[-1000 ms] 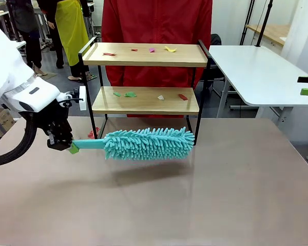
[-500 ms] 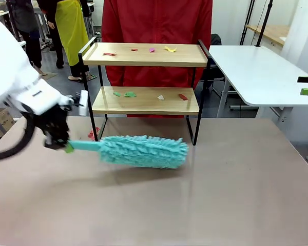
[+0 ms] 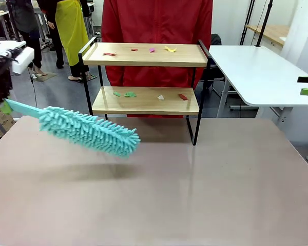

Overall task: Clean the shelf.
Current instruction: Clean the specific section of the Shelf indicated by the human with the Duster.

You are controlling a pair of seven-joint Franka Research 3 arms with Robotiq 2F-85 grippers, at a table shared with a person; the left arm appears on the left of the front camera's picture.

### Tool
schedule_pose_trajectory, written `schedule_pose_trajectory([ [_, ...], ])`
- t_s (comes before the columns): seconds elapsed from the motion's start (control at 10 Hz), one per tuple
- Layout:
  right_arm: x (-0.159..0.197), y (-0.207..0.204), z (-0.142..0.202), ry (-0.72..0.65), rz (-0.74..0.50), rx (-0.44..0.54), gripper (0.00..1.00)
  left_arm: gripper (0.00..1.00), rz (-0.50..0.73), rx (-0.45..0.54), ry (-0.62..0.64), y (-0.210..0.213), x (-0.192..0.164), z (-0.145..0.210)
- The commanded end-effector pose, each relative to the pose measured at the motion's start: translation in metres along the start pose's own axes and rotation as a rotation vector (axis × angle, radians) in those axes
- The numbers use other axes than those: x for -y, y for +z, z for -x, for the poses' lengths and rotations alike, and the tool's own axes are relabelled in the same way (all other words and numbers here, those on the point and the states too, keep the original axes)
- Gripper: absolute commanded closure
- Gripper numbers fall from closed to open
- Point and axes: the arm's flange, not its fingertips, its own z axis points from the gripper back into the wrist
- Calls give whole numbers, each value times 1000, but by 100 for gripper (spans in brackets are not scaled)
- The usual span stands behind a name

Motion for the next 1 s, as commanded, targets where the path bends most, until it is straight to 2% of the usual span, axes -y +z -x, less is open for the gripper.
schedule_pose_trajectory([
  [0.0, -1, -1, -2, 3, -1, 1, 0, 87, 55, -109, -128, 25, -9, 14],
  [0.2, -1, -1, -2, 3, -1, 1, 0, 87, 48, -226, -175, 62, -2, 29],
  [0.4, -1, -1, -2, 3, -1, 1, 0, 87, 48, -349, -184, 86, 3, 26],
  [0.6, -1, -1, -2, 3, -1, 1, 0, 87, 57, -379, -196, 97, 7, 15],
  [0.7, -1, -1, -2, 3, -1, 1, 0, 87, 44, -332, -172, 90, 4, 25],
  [0.9, -1, -1, -2, 3, -1, 1, 0, 87, 44, -332, -172, 90, 4, 25],
])
